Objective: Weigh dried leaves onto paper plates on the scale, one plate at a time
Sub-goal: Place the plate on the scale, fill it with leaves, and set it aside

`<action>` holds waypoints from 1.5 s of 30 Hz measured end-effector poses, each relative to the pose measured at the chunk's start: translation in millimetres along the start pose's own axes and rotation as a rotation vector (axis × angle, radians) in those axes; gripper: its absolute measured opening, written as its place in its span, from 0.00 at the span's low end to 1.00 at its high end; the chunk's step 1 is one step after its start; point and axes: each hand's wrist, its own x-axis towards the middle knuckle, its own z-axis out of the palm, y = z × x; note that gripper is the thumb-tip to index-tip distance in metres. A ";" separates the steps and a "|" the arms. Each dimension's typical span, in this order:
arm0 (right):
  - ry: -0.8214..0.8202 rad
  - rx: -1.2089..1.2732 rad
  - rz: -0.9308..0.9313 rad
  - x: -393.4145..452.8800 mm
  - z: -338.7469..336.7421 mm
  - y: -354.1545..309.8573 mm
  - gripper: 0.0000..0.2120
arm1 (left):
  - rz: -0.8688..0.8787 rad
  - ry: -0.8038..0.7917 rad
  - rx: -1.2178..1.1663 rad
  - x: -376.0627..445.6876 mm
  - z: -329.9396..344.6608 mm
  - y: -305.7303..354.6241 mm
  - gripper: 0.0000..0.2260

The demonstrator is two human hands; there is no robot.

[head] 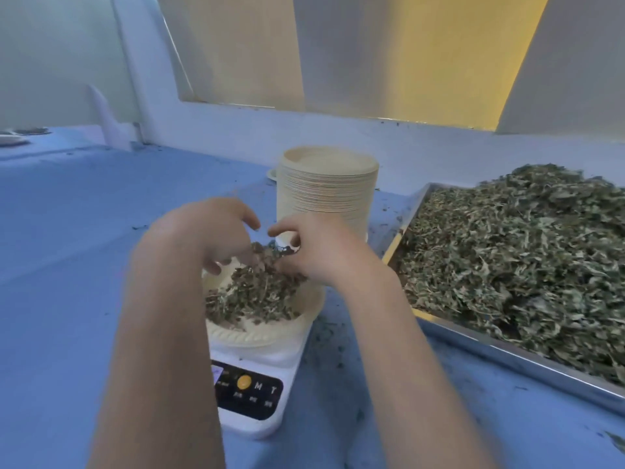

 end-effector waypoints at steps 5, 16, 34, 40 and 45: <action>0.086 0.048 0.020 4.4 -9.1 11.7 0.16 | 0.075 0.068 -0.064 2.0 -9.7 -19.6 0.18; 0.044 0.121 -0.023 3.3 -8.7 13.1 0.12 | 0.111 0.208 -0.320 -0.1 -16.8 -61.6 0.15; -0.385 -0.022 0.141 -6.8 -13.9 22.4 0.56 | -0.002 0.188 -0.260 14.9 7.0 -62.9 0.12; -0.533 -0.025 0.142 -4.4 -1.2 26.9 0.64 | -0.067 0.110 -0.179 17.5 15.9 -66.6 0.15; -0.408 0.079 0.086 -5.2 -3.7 30.9 0.64 | -0.069 0.219 -0.134 21.3 12.6 -65.8 0.12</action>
